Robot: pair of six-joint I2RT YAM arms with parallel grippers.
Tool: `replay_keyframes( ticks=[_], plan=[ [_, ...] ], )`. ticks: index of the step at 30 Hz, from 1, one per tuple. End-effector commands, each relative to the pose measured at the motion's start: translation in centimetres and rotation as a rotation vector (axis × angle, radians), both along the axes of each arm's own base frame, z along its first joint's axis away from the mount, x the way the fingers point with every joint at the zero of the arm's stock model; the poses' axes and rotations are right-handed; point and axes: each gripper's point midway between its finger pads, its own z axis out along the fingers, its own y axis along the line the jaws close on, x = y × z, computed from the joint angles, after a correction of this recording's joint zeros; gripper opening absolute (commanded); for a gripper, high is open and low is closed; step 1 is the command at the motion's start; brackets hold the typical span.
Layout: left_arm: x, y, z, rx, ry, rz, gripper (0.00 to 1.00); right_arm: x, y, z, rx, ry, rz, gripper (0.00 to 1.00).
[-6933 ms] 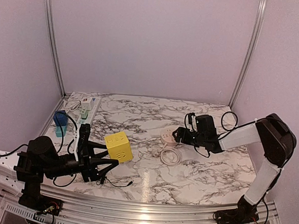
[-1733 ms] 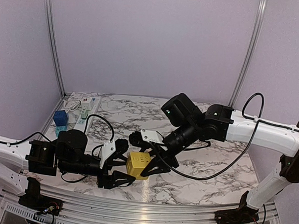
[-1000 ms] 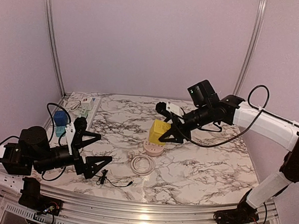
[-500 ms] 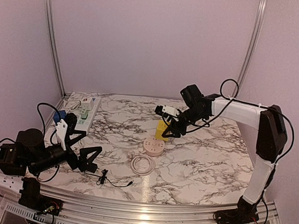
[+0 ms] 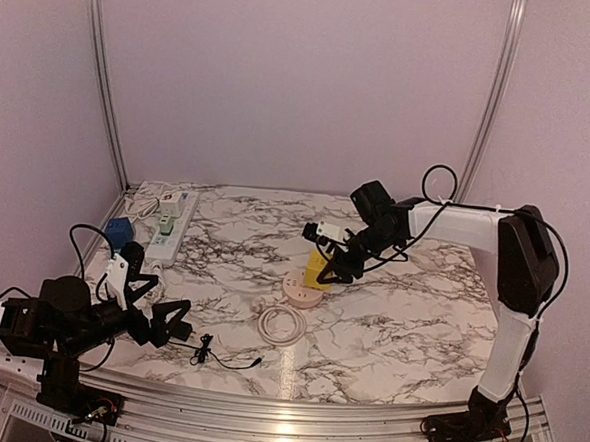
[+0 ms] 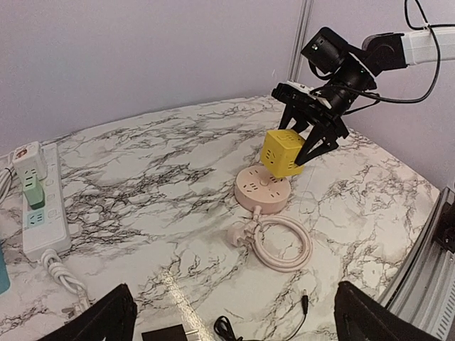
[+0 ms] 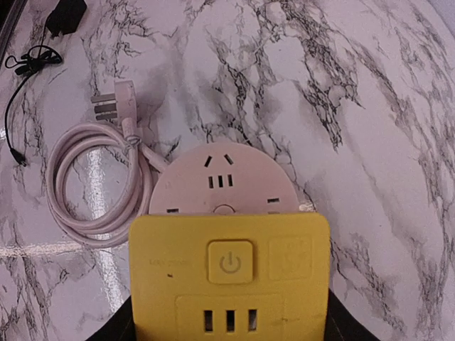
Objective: Insert the plug
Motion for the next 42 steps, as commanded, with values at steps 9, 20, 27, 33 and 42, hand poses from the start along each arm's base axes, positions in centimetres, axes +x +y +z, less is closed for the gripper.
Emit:
replay_keyframes(
  ticks=[9,20,27,33,42],
  plan=[
    [-0.3,0.6,0.5,-0.177,-0.039,-0.009,0.99,0.6,0.4,-2.3,-0.009,0.017,0.016,0.00],
    [-0.7,1.0,1.0,-0.221,-0.026,-0.028,0.99,-0.7,-0.2,-3.9,-0.058,0.092,0.049,0.00],
    [-0.7,0.0,0.8,-0.214,-0.012,-0.042,0.99,-0.9,-0.3,-3.7,-0.068,0.111,0.046,0.00],
    [0.3,-0.5,0.0,-0.119,0.012,0.022,0.99,-1.0,-0.1,-3.2,-0.045,0.112,0.033,0.00],
    [0.7,-1.9,-1.2,-0.075,0.040,0.023,0.99,-1.6,0.9,-2.3,0.003,0.116,0.020,0.00]
  ],
)
